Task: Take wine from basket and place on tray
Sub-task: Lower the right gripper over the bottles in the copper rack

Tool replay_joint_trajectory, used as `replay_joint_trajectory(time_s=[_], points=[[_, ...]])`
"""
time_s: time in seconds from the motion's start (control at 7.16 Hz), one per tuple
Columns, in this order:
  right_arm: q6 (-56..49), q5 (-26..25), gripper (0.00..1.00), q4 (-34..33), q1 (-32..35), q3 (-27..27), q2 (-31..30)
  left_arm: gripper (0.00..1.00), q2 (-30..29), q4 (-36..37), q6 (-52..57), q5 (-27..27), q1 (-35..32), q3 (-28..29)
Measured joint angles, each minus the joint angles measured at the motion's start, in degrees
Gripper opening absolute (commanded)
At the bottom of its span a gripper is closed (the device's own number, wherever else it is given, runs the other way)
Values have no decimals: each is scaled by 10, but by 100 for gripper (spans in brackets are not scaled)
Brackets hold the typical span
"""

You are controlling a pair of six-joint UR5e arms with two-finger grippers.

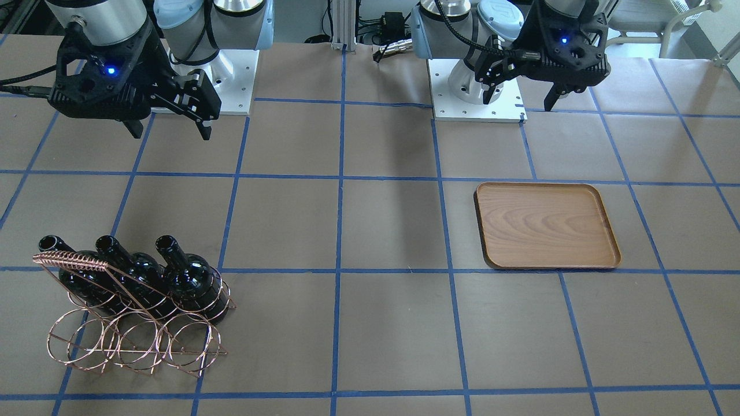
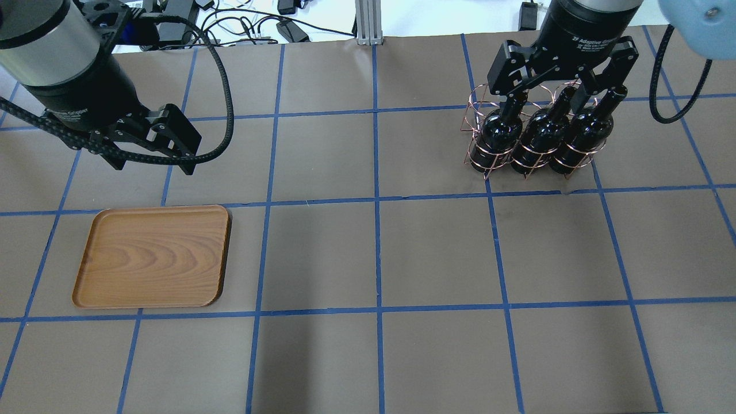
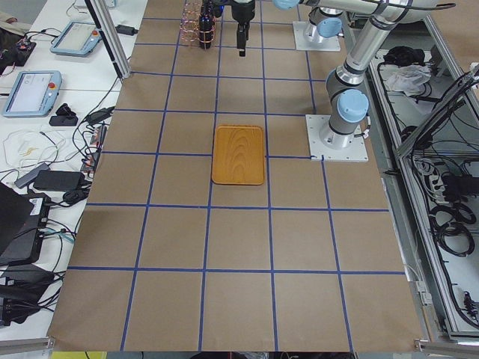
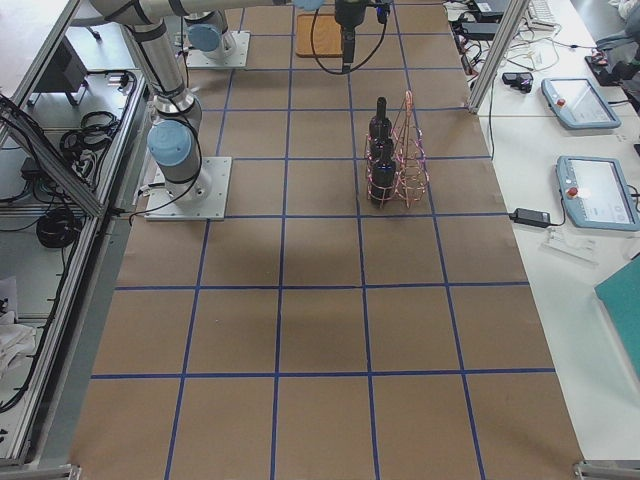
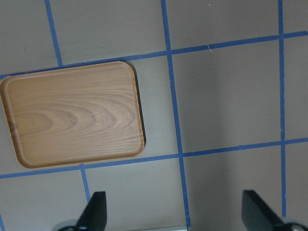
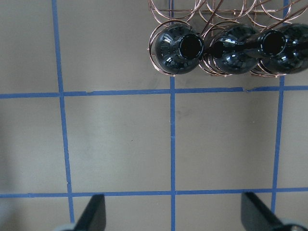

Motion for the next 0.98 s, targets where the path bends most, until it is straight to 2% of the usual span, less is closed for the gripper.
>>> replay_joint_trajectory(time_s=[0.98], points=[[-3,-6,100,-1,-1,5,1,100,0,-4,0,2,0,0]])
